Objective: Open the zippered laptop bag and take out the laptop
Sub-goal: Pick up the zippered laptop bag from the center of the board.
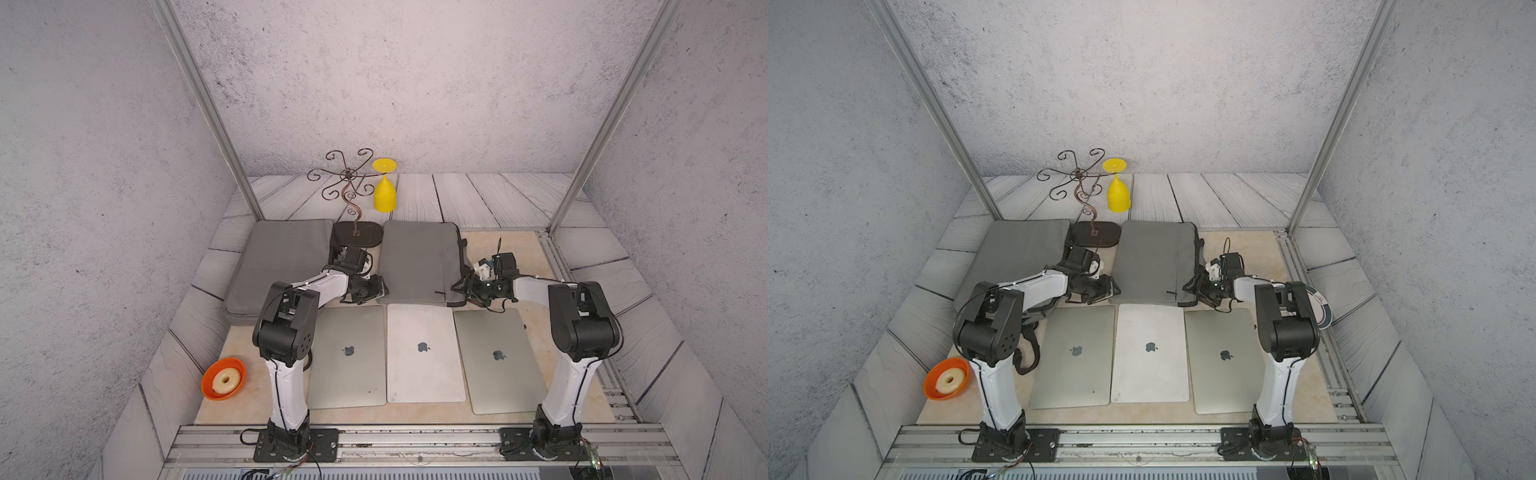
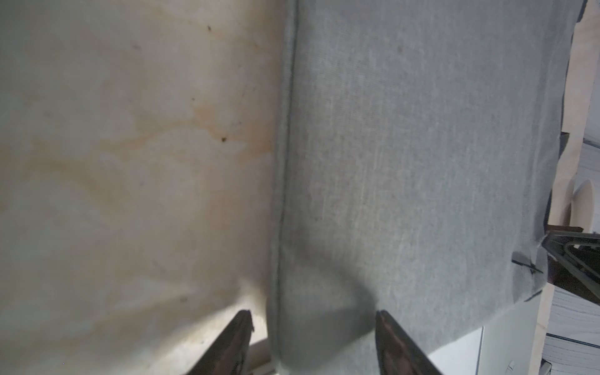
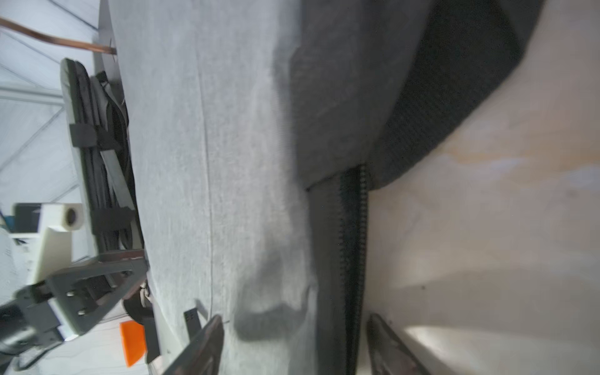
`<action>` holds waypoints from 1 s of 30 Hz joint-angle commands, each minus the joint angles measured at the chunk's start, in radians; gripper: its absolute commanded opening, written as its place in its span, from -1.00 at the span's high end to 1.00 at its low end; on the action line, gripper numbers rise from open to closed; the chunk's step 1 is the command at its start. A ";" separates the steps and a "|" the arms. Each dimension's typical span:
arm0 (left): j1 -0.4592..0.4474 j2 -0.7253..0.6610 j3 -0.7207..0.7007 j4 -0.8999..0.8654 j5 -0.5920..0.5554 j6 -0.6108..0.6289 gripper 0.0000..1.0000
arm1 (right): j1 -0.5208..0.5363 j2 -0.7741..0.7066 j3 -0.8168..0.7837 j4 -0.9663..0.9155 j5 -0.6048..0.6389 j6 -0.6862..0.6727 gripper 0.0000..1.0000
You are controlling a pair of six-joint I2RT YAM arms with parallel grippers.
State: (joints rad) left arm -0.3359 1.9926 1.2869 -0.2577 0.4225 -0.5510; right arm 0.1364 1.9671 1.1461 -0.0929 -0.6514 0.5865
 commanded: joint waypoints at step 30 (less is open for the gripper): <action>0.012 -0.703 -0.323 -0.429 -0.220 -0.035 1.00 | 0.204 -0.455 -0.318 0.098 -0.140 0.175 0.96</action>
State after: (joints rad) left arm -0.3309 1.3602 1.0008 -0.6125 0.3149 -0.5770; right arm 0.2996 1.5711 0.8391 -0.0143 -0.7834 0.7383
